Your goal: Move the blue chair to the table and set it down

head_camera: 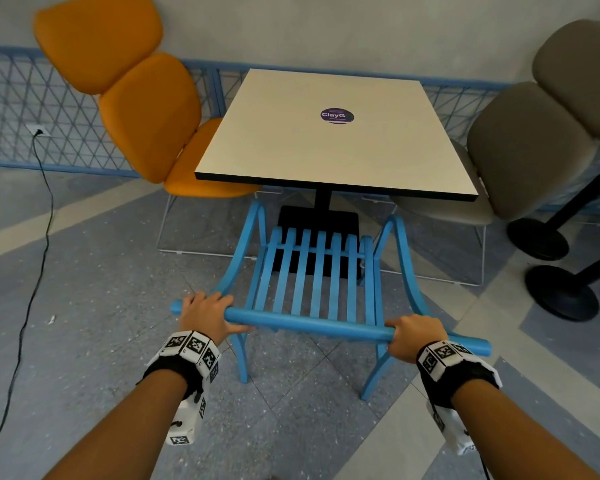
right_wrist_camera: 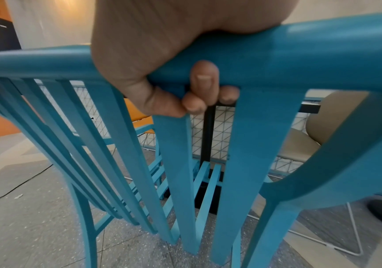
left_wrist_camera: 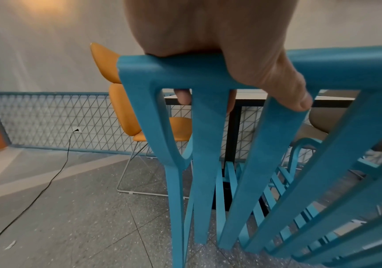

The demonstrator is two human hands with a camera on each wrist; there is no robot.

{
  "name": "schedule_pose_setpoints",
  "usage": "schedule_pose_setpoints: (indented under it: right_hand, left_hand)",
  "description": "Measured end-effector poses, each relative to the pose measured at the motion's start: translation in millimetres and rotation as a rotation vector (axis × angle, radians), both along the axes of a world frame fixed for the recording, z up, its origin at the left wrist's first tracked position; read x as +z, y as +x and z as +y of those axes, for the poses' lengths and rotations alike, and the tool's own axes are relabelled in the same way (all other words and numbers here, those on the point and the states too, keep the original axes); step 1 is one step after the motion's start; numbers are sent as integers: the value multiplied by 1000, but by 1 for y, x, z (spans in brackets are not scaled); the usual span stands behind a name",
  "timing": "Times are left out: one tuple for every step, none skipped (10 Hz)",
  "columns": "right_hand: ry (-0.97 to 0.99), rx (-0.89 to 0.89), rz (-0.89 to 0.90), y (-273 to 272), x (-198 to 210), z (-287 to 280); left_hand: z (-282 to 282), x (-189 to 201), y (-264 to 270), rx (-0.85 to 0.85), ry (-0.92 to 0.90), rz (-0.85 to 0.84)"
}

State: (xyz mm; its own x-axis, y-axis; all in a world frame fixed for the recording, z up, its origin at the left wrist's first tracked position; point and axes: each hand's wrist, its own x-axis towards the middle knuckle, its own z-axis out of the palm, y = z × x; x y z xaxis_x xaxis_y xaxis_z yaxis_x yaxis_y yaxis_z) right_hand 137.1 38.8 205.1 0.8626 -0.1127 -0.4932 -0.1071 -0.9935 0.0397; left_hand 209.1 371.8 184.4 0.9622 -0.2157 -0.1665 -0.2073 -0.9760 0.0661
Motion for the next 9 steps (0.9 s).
schedule_pose_setpoints:
  right_hand:
    - [3,8,3,1,0,-2]
    - [0,-1,-6,3,-2,-7]
    - [-16,-3,-4,5,-1,-10]
    - [-29,5,7,6,-2,-11]
    - [-17,-8,13,6,-1,-10]
    - [8,-35,9,2,3,-8]
    - [55,-59,-75,-8,5,-4]
    - [121,-2,-416,-30,6,-1]
    - [134,30,-556,-72,-12,11]
  left_hand:
    - [-1,2,-1,9,-32,20]
    - [-4,2,1,11,-74,31]
    - [-7,0,1,18,-72,25]
    - [-7,-1,3,16,-55,19]
    - [-8,2,2,4,-25,42]
    - [-7,7,-3,-17,-16,17]
    - [-5,10,-20,-51,-56,-40]
    - [2,11,-44,-133,-117,-154]
    - [8,-4,-84,-210,-95,-234]
